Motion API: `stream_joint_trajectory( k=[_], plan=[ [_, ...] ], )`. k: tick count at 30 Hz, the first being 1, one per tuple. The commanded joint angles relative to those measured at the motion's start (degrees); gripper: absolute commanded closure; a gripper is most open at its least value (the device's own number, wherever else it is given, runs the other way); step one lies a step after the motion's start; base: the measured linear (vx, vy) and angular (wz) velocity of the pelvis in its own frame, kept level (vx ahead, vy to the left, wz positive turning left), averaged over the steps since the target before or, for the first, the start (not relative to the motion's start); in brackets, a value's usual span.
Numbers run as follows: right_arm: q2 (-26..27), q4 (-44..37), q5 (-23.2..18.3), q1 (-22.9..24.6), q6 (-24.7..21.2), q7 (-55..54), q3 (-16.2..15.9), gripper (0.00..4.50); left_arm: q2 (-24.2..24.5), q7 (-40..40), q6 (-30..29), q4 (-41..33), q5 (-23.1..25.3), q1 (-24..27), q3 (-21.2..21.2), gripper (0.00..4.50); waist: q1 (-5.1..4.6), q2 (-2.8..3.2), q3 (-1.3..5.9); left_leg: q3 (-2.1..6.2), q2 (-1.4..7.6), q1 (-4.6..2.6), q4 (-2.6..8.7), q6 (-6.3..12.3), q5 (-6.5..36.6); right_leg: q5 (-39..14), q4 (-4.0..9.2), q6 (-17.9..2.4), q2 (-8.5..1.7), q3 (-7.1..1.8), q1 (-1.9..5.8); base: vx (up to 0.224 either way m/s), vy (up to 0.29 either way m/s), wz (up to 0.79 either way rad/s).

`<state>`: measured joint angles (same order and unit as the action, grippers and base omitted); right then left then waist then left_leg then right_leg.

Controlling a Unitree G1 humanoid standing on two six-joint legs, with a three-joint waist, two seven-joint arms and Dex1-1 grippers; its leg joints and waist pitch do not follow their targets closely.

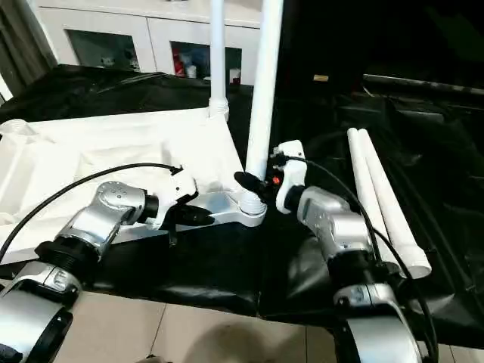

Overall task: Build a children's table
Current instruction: Insert table leg to table base

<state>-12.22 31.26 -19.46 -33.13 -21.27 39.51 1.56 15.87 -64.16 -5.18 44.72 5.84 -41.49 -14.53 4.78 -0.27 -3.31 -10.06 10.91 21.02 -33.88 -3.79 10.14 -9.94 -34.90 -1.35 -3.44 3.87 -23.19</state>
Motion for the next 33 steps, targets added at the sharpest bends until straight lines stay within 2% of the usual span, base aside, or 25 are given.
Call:
stream_joint_trajectory(
  k=[1, 4, 6, 7, 8, 9, 11, 12, 15, 16, 18, 20, 21, 22, 24, 27, 28, 29, 30, 32, 33],
  plan=[
    [-0.1, 1.4, 0.4, 3.2, -0.1, 0.0, 0.5, 2.59, 0.1, -0.2, 0.3, -0.3, -1.7, 0.3, 0.7, 4.50, 0.25, 0.36, 4.11, 0.64, 2.22, -0.60, 3.72, 1.54, 10.2, -12.3, 4.35, -11.9, -5.01, -2.90, 3.34, 0.000, 0.000, 0.00],
    [0.5, 0.9, -0.2, 5.2, 2.3, 0.0, 1.7, 2.59, 0.0, 0.0, 0.6, 0.1, -1.5, 0.0, 0.6, 4.50, 0.24, 0.31, 4.05, 0.61, 2.15, -0.63, 3.78, 1.47, 11.1, -12.5, 4.54, -11.9, -4.89, -2.83, 3.28, 0.000, 0.000, 0.00],
    [0.9, 0.6, -0.9, 6.2, 3.2, 0.2, 2.3, 2.59, 0.0, 0.1, 0.8, 0.6, -1.4, -0.4, 0.7, 4.50, 0.32, 0.62, 4.09, 0.71, 2.18, -0.69, 3.84, 1.25, 11.6, -13.3, 4.59, -12.0, -4.94, -2.80, 3.30, 0.000, 0.000, 0.00],
    [1.2, 0.5, -1.2, 6.7, 3.9, 0.2, 2.7, 2.59, 0.0, 0.2, 1.0, 0.9, -1.3, -0.6, 0.7, 4.50, 0.28, 0.99, 4.07, 0.75, 2.19, -0.73, 3.88, 1.10, 12.1, -13.4, 4.67, -12.0, -4.90, -2.81, 3.25, 0.000, 0.000, 0.00],
    [1.6, 0.5, -1.4, 7.5, 4.7, 0.4, 3.1, 2.59, 0.0, 0.3, 1.2, 1.2, -1.2, -0.8, 0.7, 4.50, 0.28, 0.80, 4.10, 0.71, 2.15, -0.69, 3.85, 1.18, 12.2, -13.3, 4.72, -12.0, -4.88, -2.81, 3.32, 0.000, 0.000, 0.00],
    [1.7, 0.6, -1.4, 7.9, 5.4, 0.4, 3.2, 2.59, -0.1, 0.3, 1.2, 1.3, -1.2, -0.9, 0.7, 4.50, 0.33, 1.04, 4.14, 0.76, 2.17, -0.65, 3.87, 1.16, 12.2, -12.7, 4.68, -12.1, -4.91, -2.80, 3.36, 0.000, 0.000, 0.00],
    [2.3, 1.1, -1.5, 9.4, 7.5, 0.3, 3.6, 2.59, -0.1, 0.3, 1.3, 1.6, -1.1, -1.2, 0.7, 4.50, 0.32, 0.99, 4.13, 0.79, 2.12, -0.59, 3.87, 1.22, 12.3, -12.7, 4.69, -12.2, -4.92, -2.76, 3.37, 0.000, 0.000, 0.00],
    [2.7, 1.5, -1.3, 10.3, 8.8, 0.3, 3.6, 2.59, -0.1, 0.3, 1.4, 1.8, -1.1, -1.3, 0.7, 4.50, 0.30, 1.61, 4.02, 0.79, 2.18, -0.73, 3.94, 1.17, 13.6, -13.7, 5.02, -12.1, -4.93, -2.71, 3.14, 0.000, 0.000, 0.00],
    [3.2, 1.9, -1.2, 11.3, 10.7, 0.1, 3.8, 2.59, 0.0, 0.2, 1.6, 2.1, -1.0, -1.6, 0.7, 4.50, 0.31, 1.74, 4.10, 0.92, 2.11, -0.68, 4.01, 1.26, 14.0, -14.7, 4.98, -12.0, -4.90, -2.66, 3.32, 0.000, 0.000, 0.00],
    [3.6, 2.3, -1.0, 12.2, 12.4, 0.0, 4.0, 2.59, 0.0, 0.2, 1.7, 2.5, -0.9, -1.9, 0.6, 4.50, 0.28, 2.39, 4.05, 0.92, 2.18, -0.77, 4.05, 1.16, 14.8, -15.1, 5.26, -11.9, -4.87, -2.62, 3.15, 0.000, 0.000, 0.00],
    [4.1, 2.6, -0.8, 13.2, 13.8, 0.3, 4.0, 2.59, 0.0, 0.3, 1.9, 3.0, -0.8, -2.2, 0.6, 4.50, 0.24, 2.33, 4.11, 1.00, 2.10, -0.68, 4.07, 1.17, 15.0, -15.0, 5.17, -12.0, -4.88, -2.60, 3.33, 0.000, 0.000, 0.00],
    [4.4, 2.9, -0.7, 14.1, 15.3, 0.5, 4.0, 2.59, 0.0, 0.3, 2.2, 3.6, -0.7, -2.5, 0.6, 4.50, 0.16, 2.85, 4.09, 1.05, 2.05, -0.70, 4.11, 1.35, 15.6, -15.3, 5.23, -11.9, -4.81, -2.53, 3.28, 0.000, 0.000, 0.00],
    [4.4, 2.9, -0.7, 14.1, 15.3, 0.5, 4.0, 2.59, 0.0, 0.3, 2.2, 3.6, -0.7, -2.5, 0.6, 4.50, 0.13, 2.61, 4.11, 1.01, 1.97, -0.67, 4.07, 1.43, 15.6, -16.0, 5.30, -11.6, -4.79, -2.51, 3.36, 0.000, 0.000, 0.00],
    [4.7, 3.1, -0.7, 14.8, 17.0, 0.5, 4.1, 2.59, -0.1, 0.5, 2.6, 4.2, -0.5, -2.8, 0.6, 4.50, 0.19, 2.86, 4.12, 1.00, 1.96, -0.60, 4.05, 1.63, 15.4, -16.6, 5.43, -11.5, -4.89, -2.55, 3.31, 0.000, 0.000, 0.00],
    [4.8, 3.2, -0.7, 15.1, 17.9, 0.5, 4.1, 2.59, -0.1, 0.5, 2.7, 4.5, -0.6, -2.9, 0.7, 4.50, 0.19, 2.88, 4.13, 1.03, 1.99, -0.57, 4.09, 1.75, 15.4, -17.2, 5.50, -11.2, -4.89, -2.51, 3.29, 0.000, 0.000, 0.00],
    [4.6, 2.7, 0.3, 16.0, 19.5, 0.5, 3.1, 2.59, -0.1, 0.6, 2.9, 4.9, -0.6, -3.2, 0.7, 4.50, 0.14, 2.88, 4.13, 1.04, 2.05, -0.63, 4.16, 1.80, 15.7, -17.5, 5.56, -11.1, -4.82, -2.49, 3.20, 0.000, 0.000, 0.00],
    [4.2, 1.8, 1.8, 16.6, 20.2, 0.6, 1.7, 2.59, -0.1, 0.7, 3.1, 5.4, -0.7, -3.4, 0.7, 4.50, 0.14, 2.94, 4.13, 1.10, 2.15, -0.61, 4.26, 1.82, 15.8, -17.2, 5.49, -11.1, -4.83, -2.50, 3.18, 0.000, 0.000, 0.00],
    [3.8, 0.7, 2.8, 16.8, 20.0, 0.9, 0.4, 2.59, -0.1, 0.8, 3.2, 5.5, -0.6, -3.5, 0.7, 4.50, 0.03, 2.22, 4.08, 1.00, 2.09, -0.57, 4.29, 1.97, 15.7, -17.3, 5.58, -11.0, -4.71, -2.50, 3.23, 0.000, 0.000, 0.00],
    [3.2, -0.3, 3.8, 16.9, 19.5, 1.2, -0.9, 2.59, -0.2, 1.1, 3.3, 5.7, -0.5, -3.5, 0.7, 4.50, 0.12, 2.07, 4.06, 1.02, 2.06, -0.56, 4.27, 2.05, 15.3, -17.4, 5.46, -10.9, -4.75, -2.50, 3.27, 0.000, 0.000, 0.00],
    [2.2, -1.7, 5.7, 16.9, 18.9, 1.7, -3.1, 2.59, -0.1, 1.3, 3.6, 5.7, -0.4, -3.4, 0.6, 4.50, 0.20, 2.29, 3.94, 0.99, 2.07, -0.57, 4.28, 2.19, 15.0, -18.9, 5.59, -10.3, -4.88, -2.55, 3.16, 0.000, 0.000, 0.00],
    [2.0, -2.1, 6.0, 16.8, 18.7, 1.9, -3.6, 2.59, -0.1, 1.4, 3.7, 5.7, -0.3, -3.3, 0.6, 4.50, 0.15, 1.94, 3.93, 0.94, 2.06, -0.58, 4.29, 2.25, 14.9, -19.5, 5.69, -10.0, -4.84, -2.54, 3.15, 0.000, 0.000, 0.00]
  ],
)
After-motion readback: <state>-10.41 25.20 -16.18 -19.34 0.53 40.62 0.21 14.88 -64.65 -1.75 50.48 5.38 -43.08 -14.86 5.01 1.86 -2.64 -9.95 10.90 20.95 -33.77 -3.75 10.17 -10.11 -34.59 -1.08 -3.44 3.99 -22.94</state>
